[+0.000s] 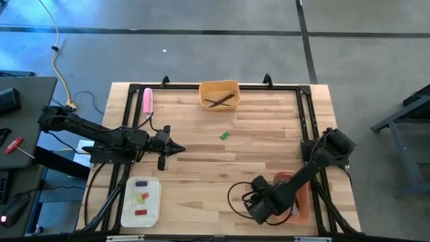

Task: Sort crayons/erasers/pens/pencils in bins
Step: Put the green pen into the orange bin

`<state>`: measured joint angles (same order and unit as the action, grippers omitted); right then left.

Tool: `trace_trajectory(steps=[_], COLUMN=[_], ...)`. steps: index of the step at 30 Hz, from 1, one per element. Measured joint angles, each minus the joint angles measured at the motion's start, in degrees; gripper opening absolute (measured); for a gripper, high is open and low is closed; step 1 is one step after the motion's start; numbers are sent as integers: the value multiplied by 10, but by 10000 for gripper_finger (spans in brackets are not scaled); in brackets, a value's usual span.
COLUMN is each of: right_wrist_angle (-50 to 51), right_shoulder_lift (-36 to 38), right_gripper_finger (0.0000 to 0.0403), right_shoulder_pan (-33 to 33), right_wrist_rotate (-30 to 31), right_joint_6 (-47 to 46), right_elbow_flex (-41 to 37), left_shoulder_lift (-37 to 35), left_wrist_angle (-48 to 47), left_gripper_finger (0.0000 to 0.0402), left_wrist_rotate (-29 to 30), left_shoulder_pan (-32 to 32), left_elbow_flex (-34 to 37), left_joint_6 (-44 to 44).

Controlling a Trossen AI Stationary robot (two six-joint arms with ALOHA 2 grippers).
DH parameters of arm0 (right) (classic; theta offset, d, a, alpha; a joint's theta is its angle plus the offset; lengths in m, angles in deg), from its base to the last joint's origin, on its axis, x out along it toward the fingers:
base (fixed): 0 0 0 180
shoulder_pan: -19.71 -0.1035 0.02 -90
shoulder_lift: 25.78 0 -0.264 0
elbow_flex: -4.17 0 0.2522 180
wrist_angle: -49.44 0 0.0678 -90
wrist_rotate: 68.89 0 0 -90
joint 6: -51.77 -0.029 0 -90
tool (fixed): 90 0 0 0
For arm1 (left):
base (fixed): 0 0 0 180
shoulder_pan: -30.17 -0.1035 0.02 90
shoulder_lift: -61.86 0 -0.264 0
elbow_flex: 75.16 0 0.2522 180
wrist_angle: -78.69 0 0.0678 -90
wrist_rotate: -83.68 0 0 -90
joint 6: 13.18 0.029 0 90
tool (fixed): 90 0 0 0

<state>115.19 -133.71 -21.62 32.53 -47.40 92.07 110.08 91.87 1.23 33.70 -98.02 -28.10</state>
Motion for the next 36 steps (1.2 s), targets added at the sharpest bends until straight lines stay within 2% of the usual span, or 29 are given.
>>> trace_trajectory(steps=[9,17,23,27,31,36], right_wrist_angle=[-2,-17,-28,-1,35,139], right_shoulder_lift=[-46,-72,-76,-70,-41,-20], right_gripper_finger=[134,78,37,21,22,25], right_shoulder_pan=[17,28,34,34,30,9], right_wrist_rotate=[21,39,31,37,60,80], right_joint_6=[-14,13,60,77,85,96], right_elbow_flex=[0,3,4,22,60,133], left_shoulder_lift=[0,0,0,0,0,0], left_wrist_angle=[-1,-1,-1,-1,-2,-8], left_gripper_finger=[0,0,0,0,0,0], left_wrist_rotate=[-2,-13,-13,-13,-13,-12], left_shoulder_pan=[0,0,0,0,0,0], left_elbow_flex=[0,0,0,0,0,0], left_joint_6=[-10,-15,-11,-11,-14,-14])
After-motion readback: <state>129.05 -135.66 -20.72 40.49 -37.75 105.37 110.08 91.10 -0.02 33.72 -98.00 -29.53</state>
